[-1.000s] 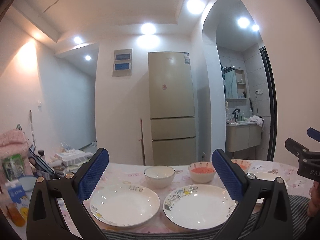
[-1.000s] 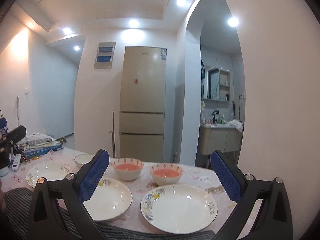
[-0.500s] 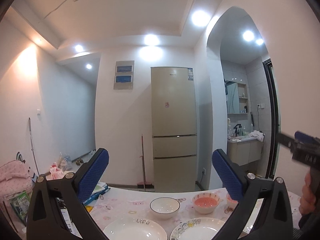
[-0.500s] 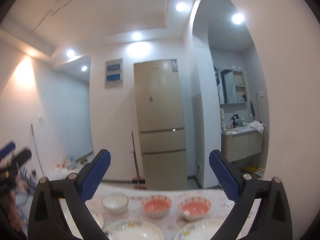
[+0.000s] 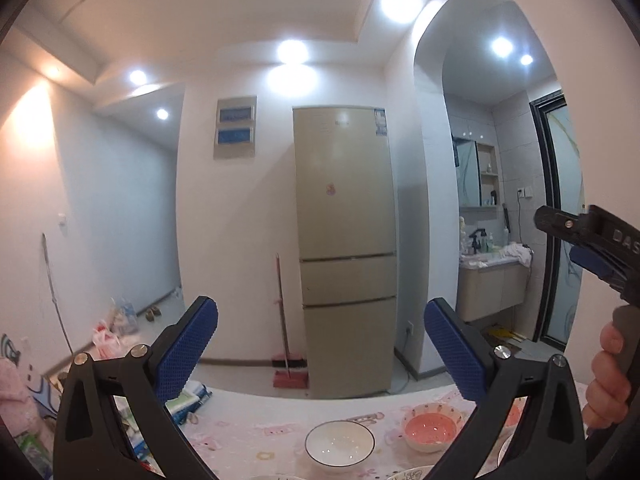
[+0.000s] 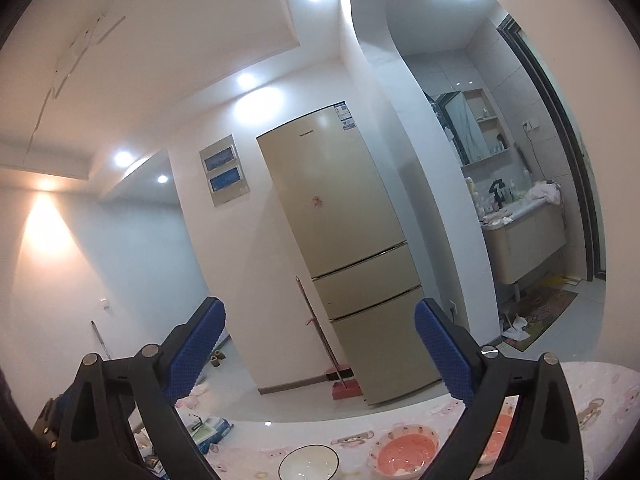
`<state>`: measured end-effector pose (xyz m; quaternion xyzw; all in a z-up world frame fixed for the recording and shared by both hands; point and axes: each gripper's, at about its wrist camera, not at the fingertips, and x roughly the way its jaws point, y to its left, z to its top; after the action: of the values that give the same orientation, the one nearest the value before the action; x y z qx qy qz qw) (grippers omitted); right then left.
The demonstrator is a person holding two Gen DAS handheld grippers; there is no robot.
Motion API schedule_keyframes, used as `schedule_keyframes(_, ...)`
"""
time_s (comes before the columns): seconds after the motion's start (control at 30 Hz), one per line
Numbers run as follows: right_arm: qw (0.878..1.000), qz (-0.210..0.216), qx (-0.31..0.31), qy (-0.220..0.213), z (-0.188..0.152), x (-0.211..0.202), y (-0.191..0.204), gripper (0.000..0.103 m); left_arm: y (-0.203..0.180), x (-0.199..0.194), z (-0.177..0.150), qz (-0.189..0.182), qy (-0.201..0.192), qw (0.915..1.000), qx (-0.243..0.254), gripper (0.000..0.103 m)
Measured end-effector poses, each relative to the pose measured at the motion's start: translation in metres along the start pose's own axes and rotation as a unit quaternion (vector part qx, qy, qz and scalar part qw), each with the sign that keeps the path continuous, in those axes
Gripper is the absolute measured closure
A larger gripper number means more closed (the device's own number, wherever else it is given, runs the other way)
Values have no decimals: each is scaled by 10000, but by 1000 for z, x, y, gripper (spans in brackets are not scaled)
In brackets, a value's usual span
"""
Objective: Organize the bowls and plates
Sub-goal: 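Lower the right tool over the plain white bowl and open its fingers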
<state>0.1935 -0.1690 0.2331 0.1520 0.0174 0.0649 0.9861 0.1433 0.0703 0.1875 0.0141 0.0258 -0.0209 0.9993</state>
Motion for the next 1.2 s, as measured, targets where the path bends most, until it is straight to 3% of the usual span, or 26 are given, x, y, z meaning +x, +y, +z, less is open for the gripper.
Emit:
schedule_keyframes(0.17,9980,-279,-447,340,-26,41,8,6,2,45,-9,65,490,9987,140,0)
schedule_keyframes(0.27,9953,-568,-271,735,-46,72,-2,6,9,65,-32,-159,928,9955,-61,0)
schedule_keyframes(0.33,9921,-922,-88,847,-54,87,-11,6,15,81,-51,-127,1073,9939,-203,0)
schedule_keyframes(0.37,9903,-1022,-67,939,-60,97,-16,6,17,95,-58,-109,1334,9907,-233,0)
schedule_keyframes(0.53,9765,-1034,-235,1879,-97,148,-26,6,30,150,-101,60,2307,9713,-581,0)
schedule_keyframes(0.67,9582,-679,-89,2777,-135,193,-28,11,35,177,-136,41,2977,9515,-780,7)
schedule_keyframes(0.7,9541,-625,-69,2928,-143,200,-28,16,36,180,-143,35,3095,9476,-790,9)
schedule_keyframes(0.77,9478,-711,-11,3109,-162,210,-28,25,36,189,-158,28,3327,9396,-808,11)
schedule_keyframes(0.83,9453,-806,4,3160,-178,212,-27,25,37,199,-167,5,3543,9308,-901,17)
schedule_keyframes(0.97,9321,-671,-355,3541,-210,228,-15,35,46,207,-184,-86,3834,9150,-1252,25)
schedule_keyframes(1.07,9217,-405,-464,3830,-231,234,-9,44,48,217,-192,-298,4032,9022,-1504,35)
schedule_keyframes(1.13,9122,-222,-447,4066,-246,240,-7,48,47,222,-200,-359,4265,8885,-1657,57)
schedule_keyframes(1.2,9042,-113,-365,4255,-257,244,-5,55,43,226,-206,-358,4424,8817,-1601,64)
